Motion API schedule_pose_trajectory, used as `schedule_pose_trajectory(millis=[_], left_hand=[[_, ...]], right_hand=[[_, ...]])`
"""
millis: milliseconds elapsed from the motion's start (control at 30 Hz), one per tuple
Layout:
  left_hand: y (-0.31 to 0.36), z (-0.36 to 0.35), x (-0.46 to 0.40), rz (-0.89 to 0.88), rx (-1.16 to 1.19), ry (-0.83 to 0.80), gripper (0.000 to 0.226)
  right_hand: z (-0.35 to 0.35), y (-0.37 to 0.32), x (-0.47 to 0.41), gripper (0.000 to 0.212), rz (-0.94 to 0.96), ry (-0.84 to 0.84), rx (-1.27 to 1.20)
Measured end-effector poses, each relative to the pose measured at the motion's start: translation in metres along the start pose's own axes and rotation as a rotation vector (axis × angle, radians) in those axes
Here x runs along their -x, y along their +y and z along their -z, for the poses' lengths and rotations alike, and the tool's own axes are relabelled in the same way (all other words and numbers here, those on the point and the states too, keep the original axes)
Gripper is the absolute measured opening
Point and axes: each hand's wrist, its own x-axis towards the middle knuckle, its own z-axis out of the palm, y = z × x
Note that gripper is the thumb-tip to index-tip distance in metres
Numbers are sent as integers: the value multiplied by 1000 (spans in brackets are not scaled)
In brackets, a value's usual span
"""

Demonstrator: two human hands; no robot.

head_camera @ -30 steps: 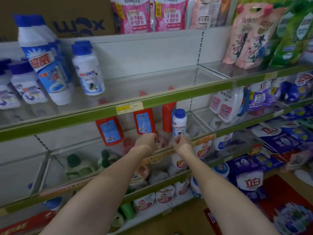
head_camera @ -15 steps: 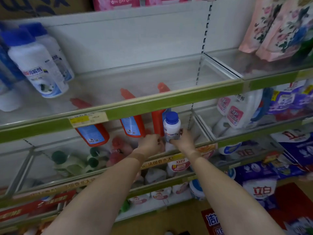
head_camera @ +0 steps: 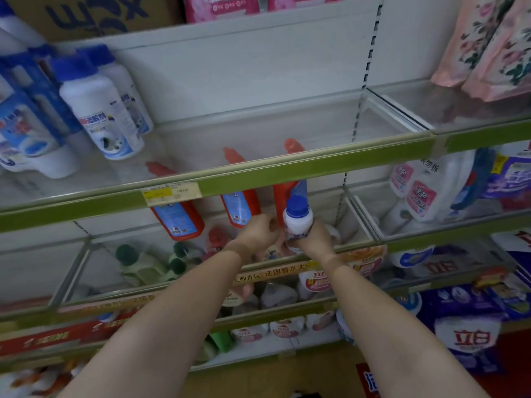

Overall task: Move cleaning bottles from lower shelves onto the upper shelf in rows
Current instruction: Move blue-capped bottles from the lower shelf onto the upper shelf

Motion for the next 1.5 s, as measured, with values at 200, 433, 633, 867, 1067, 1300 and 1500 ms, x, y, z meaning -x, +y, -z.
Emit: schedule_pose_trajectory(millis=[200, 433, 633, 867, 1067, 1300, 1500], left_hand=[[4, 29, 27, -28, 479, -76, 71], [-19, 45, 73, -59, 506, 21, 38], [-66, 60, 145, 7, 601, 0, 48], [-110, 54, 219, 98, 586, -121, 59], [-131, 51, 260, 232, 839, 35, 92], [-140, 79, 285, 315, 1037, 272, 25], [-144, 93, 304, 409, 1223, 370, 24]], right_hand=[[-17, -7, 35, 47, 39, -11, -33], [-48, -26, 92, 65, 62, -28, -83], [-83, -36, 167, 80, 56, -249, -57], [-118, -38, 245, 34, 7, -464, -41], [-138, -52, 284, 41, -43, -588, -1], [-153, -76, 294, 49, -32, -730, -37], [-164, -86, 299, 54, -143, -873, -234]])
